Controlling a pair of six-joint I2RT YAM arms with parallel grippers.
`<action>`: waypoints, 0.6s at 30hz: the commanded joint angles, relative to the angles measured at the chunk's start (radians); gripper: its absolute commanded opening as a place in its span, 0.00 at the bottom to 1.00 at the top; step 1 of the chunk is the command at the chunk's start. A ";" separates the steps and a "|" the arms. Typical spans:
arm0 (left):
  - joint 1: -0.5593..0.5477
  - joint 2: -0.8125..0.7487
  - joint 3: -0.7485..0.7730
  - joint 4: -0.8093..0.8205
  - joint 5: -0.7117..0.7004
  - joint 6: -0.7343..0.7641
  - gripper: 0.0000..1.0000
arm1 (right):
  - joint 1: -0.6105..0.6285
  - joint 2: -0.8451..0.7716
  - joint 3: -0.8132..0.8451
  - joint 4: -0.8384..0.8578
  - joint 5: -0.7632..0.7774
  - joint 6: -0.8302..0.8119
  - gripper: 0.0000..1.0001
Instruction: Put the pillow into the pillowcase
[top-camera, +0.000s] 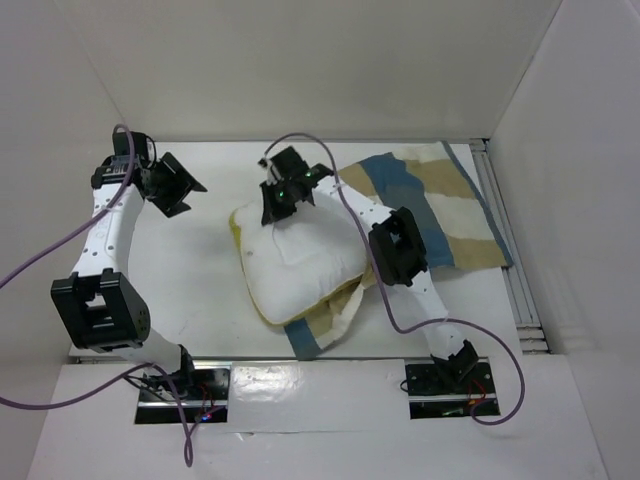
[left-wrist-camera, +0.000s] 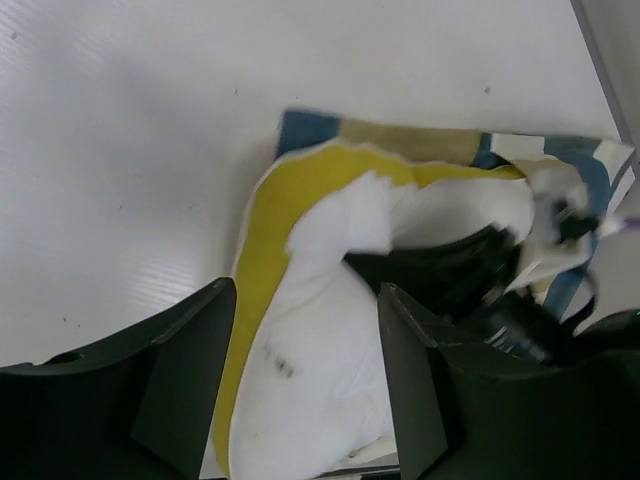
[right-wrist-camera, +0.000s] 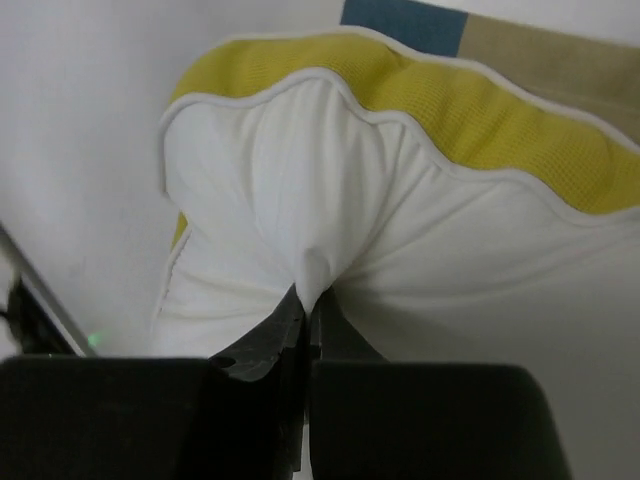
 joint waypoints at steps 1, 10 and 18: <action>0.008 -0.010 0.003 0.035 0.063 0.022 0.71 | 0.152 -0.177 -0.263 -0.134 -0.140 -0.191 0.00; -0.200 0.179 0.062 -0.003 0.178 0.249 0.79 | 0.137 -0.708 -0.697 -0.183 0.453 0.017 0.94; -0.426 0.294 -0.013 0.039 0.287 0.352 0.78 | -0.169 -1.069 -1.040 -0.312 0.759 0.545 0.88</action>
